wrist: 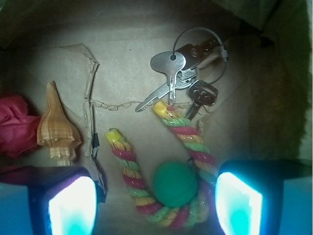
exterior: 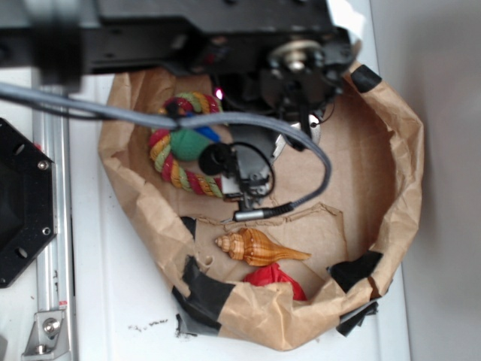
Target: Grab the multicolored rope.
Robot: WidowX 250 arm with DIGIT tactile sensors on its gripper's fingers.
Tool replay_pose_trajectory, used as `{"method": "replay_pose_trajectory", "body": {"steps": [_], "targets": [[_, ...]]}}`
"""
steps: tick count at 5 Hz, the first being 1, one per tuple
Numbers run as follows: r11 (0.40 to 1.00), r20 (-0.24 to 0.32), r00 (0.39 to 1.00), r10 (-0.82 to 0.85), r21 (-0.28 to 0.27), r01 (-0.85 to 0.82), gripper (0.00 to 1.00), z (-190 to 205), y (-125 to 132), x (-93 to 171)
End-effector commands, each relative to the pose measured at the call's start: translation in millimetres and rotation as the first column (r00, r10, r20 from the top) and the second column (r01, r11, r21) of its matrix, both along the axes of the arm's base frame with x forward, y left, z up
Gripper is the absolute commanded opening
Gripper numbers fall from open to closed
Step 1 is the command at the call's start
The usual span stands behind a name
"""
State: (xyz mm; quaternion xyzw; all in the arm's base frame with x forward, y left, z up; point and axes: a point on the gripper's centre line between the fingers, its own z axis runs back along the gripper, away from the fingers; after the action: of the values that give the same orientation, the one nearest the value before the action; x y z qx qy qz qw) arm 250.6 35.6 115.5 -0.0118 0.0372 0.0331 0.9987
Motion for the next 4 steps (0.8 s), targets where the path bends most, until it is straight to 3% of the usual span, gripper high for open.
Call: {"method": "replay_pose_trajectory", "body": {"steps": [1, 2, 4], "targets": [[0.951, -0.055, 0.951, -0.303, 0.051, 0.306, 1.00, -66.4, -36.3, -23.3], [0.846, -0.044, 0.847, -0.530, 0.036, 0.532, 1.00, -84.5, -21.9, -31.7], [0.835, -0.071, 0.834, -0.547, 0.027, 0.550, 1.00, -90.5, -17.9, -35.8]]}}
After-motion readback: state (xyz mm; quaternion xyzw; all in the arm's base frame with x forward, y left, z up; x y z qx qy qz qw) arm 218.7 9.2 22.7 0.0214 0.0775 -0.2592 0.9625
